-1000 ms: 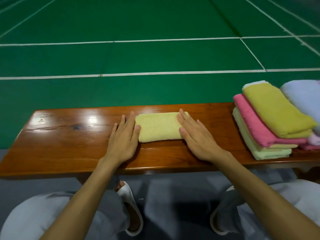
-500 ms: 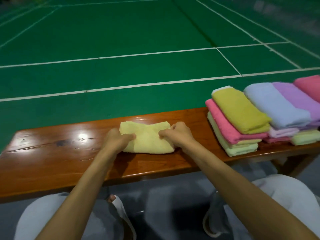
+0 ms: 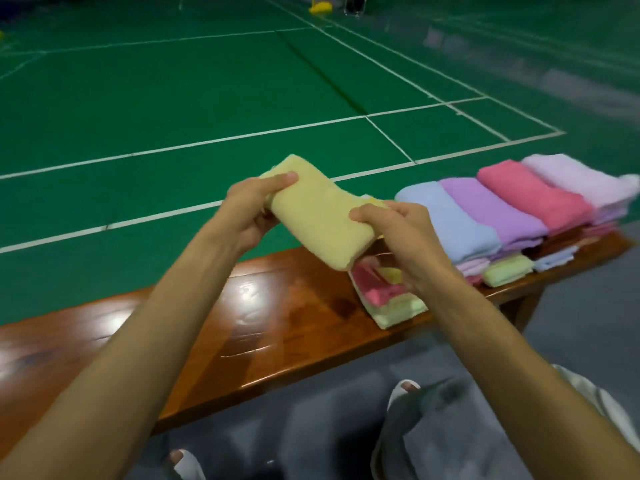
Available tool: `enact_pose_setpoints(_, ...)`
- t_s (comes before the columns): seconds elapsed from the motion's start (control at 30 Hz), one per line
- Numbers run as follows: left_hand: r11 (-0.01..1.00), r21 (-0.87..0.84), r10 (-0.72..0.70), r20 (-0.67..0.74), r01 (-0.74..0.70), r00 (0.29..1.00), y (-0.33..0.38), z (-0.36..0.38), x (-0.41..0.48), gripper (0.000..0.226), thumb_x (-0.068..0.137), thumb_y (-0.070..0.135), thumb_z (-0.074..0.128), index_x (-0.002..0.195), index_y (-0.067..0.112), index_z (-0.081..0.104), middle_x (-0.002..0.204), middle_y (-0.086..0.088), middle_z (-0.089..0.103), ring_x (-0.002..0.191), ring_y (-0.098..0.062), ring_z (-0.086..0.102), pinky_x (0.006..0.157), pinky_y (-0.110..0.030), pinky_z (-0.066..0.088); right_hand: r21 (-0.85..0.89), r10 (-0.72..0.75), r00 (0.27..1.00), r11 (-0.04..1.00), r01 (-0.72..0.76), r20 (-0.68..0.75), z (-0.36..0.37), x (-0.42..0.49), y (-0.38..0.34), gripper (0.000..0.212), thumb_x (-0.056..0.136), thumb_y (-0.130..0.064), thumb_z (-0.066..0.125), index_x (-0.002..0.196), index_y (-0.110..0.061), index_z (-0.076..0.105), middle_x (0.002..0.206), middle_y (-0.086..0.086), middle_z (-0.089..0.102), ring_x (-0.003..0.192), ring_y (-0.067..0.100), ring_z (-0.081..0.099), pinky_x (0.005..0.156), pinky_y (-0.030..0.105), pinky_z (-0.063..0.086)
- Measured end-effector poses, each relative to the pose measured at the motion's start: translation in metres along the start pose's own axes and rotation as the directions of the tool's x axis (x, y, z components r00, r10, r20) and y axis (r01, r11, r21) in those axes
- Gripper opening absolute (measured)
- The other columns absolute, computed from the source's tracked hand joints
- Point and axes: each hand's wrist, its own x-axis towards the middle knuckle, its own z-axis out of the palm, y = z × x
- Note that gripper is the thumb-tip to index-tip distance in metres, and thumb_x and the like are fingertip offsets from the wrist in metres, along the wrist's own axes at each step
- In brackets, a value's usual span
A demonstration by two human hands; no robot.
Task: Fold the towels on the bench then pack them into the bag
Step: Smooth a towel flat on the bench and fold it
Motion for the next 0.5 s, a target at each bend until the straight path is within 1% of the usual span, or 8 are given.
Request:
enact_pose_setpoints(0.03,1.000,-0.002,-0.004,0.012,0.004,1.000,0.002,0.019,0.011,0.030,0.082,0.015,0.083,0.106,0.014,0.065,0.082,0.001,0.070,0.066,-0.009,0.066,0.061,-0.023,0.057,-0.032,-0.020,0.998,0.999,0.018,-0.058,-0.012,0.007,-0.001,0.012,0.084,-0.020,0.077,0.085,-0.011,0.070,0.086,0.010,0.073,0.066,0.023,0.068,0.048,0.027,0.052)
enact_pose_setpoints(0.13,0.998,0.055,-0.020,0.044,0.018,0.999,0.001,0.073,0.041,0.032,0.080,0.015,0.086,0.104,0.013,0.066,0.077,0.002,0.070,0.056,-0.008,0.065,0.049,-0.019,0.050,-0.133,-0.091,0.977,0.989,0.067,-0.190,-0.046,0.026,0.000,0.024,0.085,-0.023,0.075,0.084,0.000,0.068,0.072,0.011,0.067,0.044,0.023,0.061,0.045,0.027,0.046)
enact_pose_setpoints(0.2,0.993,0.119,-0.019,0.048,0.013,0.999,-0.008,0.098,0.060,0.044,0.077,0.017,0.089,0.112,0.010,0.064,0.086,-0.002,0.070,0.061,-0.010,0.065,0.048,-0.019,0.050,-0.223,-0.119,0.961,0.973,0.063,-0.251,-0.064,0.037,0.004,0.024,0.086,-0.024,0.072,0.086,-0.001,0.067,0.069,0.006,0.064,0.038,0.020,0.057,0.044,0.026,0.041)
enact_pose_setpoints(0.27,0.979,0.205,0.006,0.030,-0.012,1.000,-0.027,0.112,0.077,0.059,0.071,0.023,0.094,0.117,0.010,0.059,0.102,-0.006,0.069,0.074,-0.015,0.067,0.054,-0.025,0.053,-0.361,-0.152,0.954,0.931,0.051,-0.258,-0.078,0.044,0.011,0.018,0.086,-0.027,0.069,0.094,-0.011,0.068,0.069,0.002,0.067,0.045,0.020,0.061,0.052,0.030,0.045)
enact_pose_setpoints(0.33,0.916,0.397,0.060,-0.013,-0.050,0.998,-0.053,0.117,0.087,0.069,0.063,0.036,0.097,0.114,0.016,0.056,0.114,-0.008,0.068,0.093,-0.021,0.068,0.069,-0.033,0.057,-0.604,-0.192,0.959,0.797,0.029,-0.208,-0.088,0.047,0.022,0.021,0.087,-0.033,0.065,0.103,-0.019,0.067,0.079,0.001,0.068,0.073,0.023,0.066,0.067,0.033,0.047)
enact_pose_setpoints(0.4,0.796,0.598,0.157,-0.057,-0.092,0.986,-0.075,0.120,0.089,0.072,0.060,0.052,0.094,0.113,0.020,0.057,0.116,-0.002,0.066,0.105,-0.023,0.065,0.086,-0.037,0.056,-0.823,-0.254,0.954,0.567,0.013,-0.161,-0.091,0.045,0.033,0.029,0.090,-0.042,0.059,0.106,-0.020,0.068,0.094,0.005,0.068,0.094,0.030,0.060,0.072,0.035,0.039)
enact_pose_setpoints(0.47,0.676,0.723,0.289,-0.080,-0.144,0.954,-0.081,0.124,0.086,0.071,0.067,0.059,0.087,0.116,0.018,0.059,0.118,0.000,0.063,0.111,-0.023,0.060,0.092,-0.036,0.050,-0.936,-0.370,0.919,0.352,0.006,-0.133,-0.091,0.041,0.039,0.042,0.091,-0.055,0.054,0.107,-0.020,0.070,0.101,0.008,0.070,0.098,0.032,0.060,0.072,0.036,0.035)
enact_pose_setpoints(0.5,0.599,0.782,0.358,-0.070,-0.171,0.931,-0.078,0.126,0.083,0.071,0.071,0.060,0.084,0.121,0.017,0.058,0.122,-0.001,0.061,0.115,-0.024,0.058,0.093,-0.035,0.048,-0.961,-0.422,0.897,0.278,-0.006,-0.128,-0.090,0.040,0.037,0.048,0.090,-0.061,0.053,0.107,-0.020,0.071,0.101,0.009,0.071,0.097,0.033,0.061,0.071,0.036,0.034)
